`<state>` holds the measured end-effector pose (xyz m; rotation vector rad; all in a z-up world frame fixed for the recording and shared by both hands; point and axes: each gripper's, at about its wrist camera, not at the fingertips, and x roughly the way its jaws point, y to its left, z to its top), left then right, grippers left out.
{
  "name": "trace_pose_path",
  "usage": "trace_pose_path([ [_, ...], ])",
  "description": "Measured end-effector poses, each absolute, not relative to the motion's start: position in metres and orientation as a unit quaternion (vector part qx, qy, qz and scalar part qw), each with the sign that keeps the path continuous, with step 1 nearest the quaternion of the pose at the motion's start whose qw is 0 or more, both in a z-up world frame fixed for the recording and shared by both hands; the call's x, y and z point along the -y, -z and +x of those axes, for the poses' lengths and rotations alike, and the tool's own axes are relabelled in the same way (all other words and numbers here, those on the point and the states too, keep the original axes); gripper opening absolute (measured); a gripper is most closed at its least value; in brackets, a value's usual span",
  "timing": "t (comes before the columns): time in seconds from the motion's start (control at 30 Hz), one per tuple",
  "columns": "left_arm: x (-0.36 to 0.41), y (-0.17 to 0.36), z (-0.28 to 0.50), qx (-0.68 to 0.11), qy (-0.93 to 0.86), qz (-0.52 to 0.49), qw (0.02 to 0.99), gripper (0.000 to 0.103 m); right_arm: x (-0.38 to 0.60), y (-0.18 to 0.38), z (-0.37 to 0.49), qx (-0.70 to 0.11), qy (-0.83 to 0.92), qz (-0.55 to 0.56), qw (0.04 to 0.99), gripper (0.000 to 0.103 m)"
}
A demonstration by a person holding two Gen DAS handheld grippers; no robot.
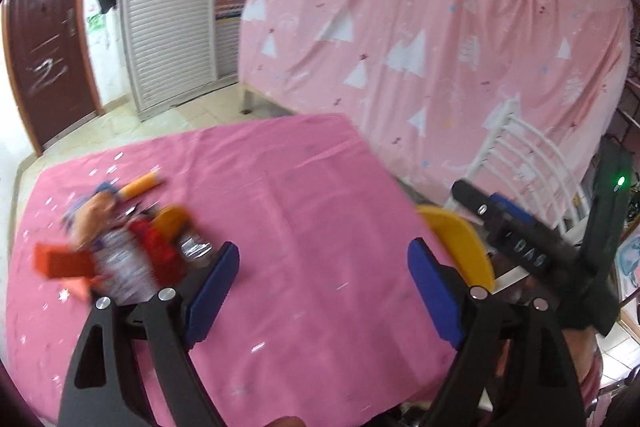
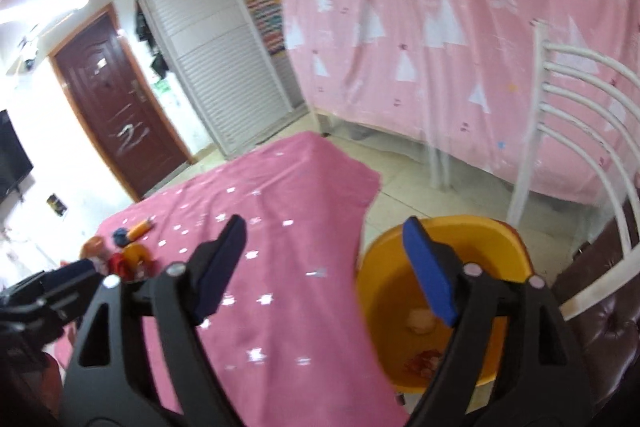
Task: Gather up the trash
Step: 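Grasp the pink-and-black sock with the left tool while the right tool grasps the Hello Kitty wrapper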
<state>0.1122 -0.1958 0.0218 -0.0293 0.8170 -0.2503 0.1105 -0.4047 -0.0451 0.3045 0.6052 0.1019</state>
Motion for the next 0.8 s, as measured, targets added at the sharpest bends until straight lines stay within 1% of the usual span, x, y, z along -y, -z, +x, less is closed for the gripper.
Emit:
trace_pose_path([
  [0.2,0.14,-0.022,0.096,-0.389,0.095,-0.02,0.916,0.08,0.355,0.044,0.113,-0.31,-0.082,0.116,0.94,0.079],
  [0.5,0.068,-0.005,0.074,-0.397,0.064,-0.036,0.915,0.08,0.286,0.038,0.114,-0.318,-0.146,0.076,0.934,0.079],
  [0.8,0.032,0.024,0.073,-0.417,0.078,-0.03,0.905,0.08,0.226,0.038,0.113,-0.334,-0.198,0.034,0.921,0.079],
])
